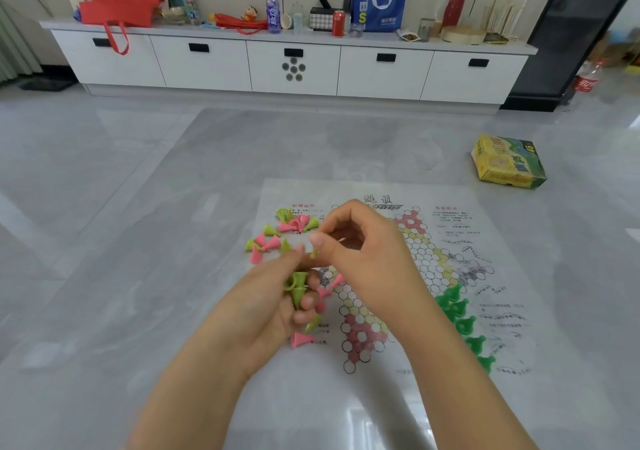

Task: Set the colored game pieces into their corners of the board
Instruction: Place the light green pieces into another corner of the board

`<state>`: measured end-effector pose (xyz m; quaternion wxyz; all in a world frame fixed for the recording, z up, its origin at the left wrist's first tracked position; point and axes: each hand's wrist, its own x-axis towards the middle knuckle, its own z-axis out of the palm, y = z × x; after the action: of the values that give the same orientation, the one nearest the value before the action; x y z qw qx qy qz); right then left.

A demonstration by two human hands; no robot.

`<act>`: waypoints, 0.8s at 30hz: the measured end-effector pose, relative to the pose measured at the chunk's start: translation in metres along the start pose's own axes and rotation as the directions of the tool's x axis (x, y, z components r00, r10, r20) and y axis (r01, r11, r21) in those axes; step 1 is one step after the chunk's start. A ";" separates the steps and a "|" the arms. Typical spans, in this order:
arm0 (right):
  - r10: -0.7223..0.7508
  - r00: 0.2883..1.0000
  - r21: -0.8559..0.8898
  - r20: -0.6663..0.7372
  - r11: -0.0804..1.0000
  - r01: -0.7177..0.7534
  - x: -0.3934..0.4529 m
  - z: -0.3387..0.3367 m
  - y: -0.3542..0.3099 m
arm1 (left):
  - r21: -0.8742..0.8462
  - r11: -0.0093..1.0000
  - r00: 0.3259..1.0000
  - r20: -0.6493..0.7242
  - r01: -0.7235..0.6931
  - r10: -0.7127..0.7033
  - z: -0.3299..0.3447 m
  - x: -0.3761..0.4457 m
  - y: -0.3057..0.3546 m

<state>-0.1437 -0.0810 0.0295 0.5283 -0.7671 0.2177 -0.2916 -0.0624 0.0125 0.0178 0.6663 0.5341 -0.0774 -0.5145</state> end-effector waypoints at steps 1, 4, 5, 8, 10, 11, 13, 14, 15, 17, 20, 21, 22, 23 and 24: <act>0.001 1.000 -0.010 -0.003 1.000 -0.001 -0.001 0.001 0.001 | 0.010 1.000 1.000 0.019 -0.003 0.003 0.003 -0.001 -0.001; -0.009 1.000 -0.043 0.012 0.999 0.009 -0.002 0.004 0.002 | 0.008 1.000 0.999 0.040 -0.020 0.019 0.006 -0.003 0.000; -0.006 1.000 -0.043 0.026 0.999 0.007 -0.002 0.003 0.002 | 0.016 0.999 0.999 0.036 -0.034 0.033 0.006 -0.003 0.001; 0.040 0.999 -0.095 -0.032 0.995 -0.042 0.000 -0.005 0.004 | 0.041 0.994 0.995 -0.015 -0.101 0.102 -0.001 -0.003 0.005; 0.110 0.977 -0.173 -0.185 0.975 -0.142 0.003 -0.014 0.016 | 0.026 0.989 0.984 -0.107 -0.143 0.145 -0.009 0.000 0.007; 0.154 0.959 -0.240 -0.238 0.948 -0.211 0.005 -0.016 0.023 | 0.012 0.986 0.973 -0.161 -0.164 0.164 -0.015 0.001 0.008; 0.261 0.931 -0.447 -0.256 0.821 -0.354 0.010 -0.015 0.035 | 0.010 0.981 0.953 -0.238 -0.193 0.190 -0.024 0.003 0.009; 0.315 0.918 -0.553 -0.243 0.732 -0.398 0.011 -0.011 0.041 | 0.050 0.980 0.951 -0.239 -0.192 0.199 -0.028 0.002 0.009; 0.345 0.911 -0.629 -0.225 0.662 -0.407 0.012 -0.006 0.045 | 0.126 0.976 0.957 -0.206 -0.180 0.203 -0.031 -0.002 0.009; 0.305 0.937 -0.699 -0.167 0.634 -0.331 0.012 0.005 0.048 | 0.341 0.929 0.984 -0.045 -0.147 0.173 -0.035 -0.013 0.007; 0.233 0.970 -0.692 -0.069 0.690 -0.215 0.012 0.021 0.046 | 0.634 0.766 0.977 0.212 -0.109 -0.036 -0.031 -0.029 -0.003; 0.244 0.968 -0.684 -0.056 0.697 -0.216 0.012 0.023 0.048 | 0.694 0.712 0.959 0.262 -0.109 -0.109 -0.027 -0.030 -0.008; 0.255 0.965 -0.681 -0.053 0.697 -0.222 0.013 0.023 0.052 | 0.732 0.673 0.944 0.289 -0.109 -0.162 -0.022 -0.029 -0.015; 0.255 0.966 -0.684 -0.049 0.696 -0.218 0.013 0.025 0.055 | 0.751 0.651 0.939 0.293 -0.109 -0.182 -0.019 -0.027 -0.021; 0.243 0.969 -0.685 -0.040 0.700 -0.204 0.013 0.027 0.058 | 0.760 0.641 0.943 0.284 -0.112 -0.172 -0.017 -0.024 -0.025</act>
<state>-0.1174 -0.0905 -0.0292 0.2459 -0.8826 0.3870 -0.1040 -0.0776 0.0440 0.0012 0.3452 0.6726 -0.3896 -0.5259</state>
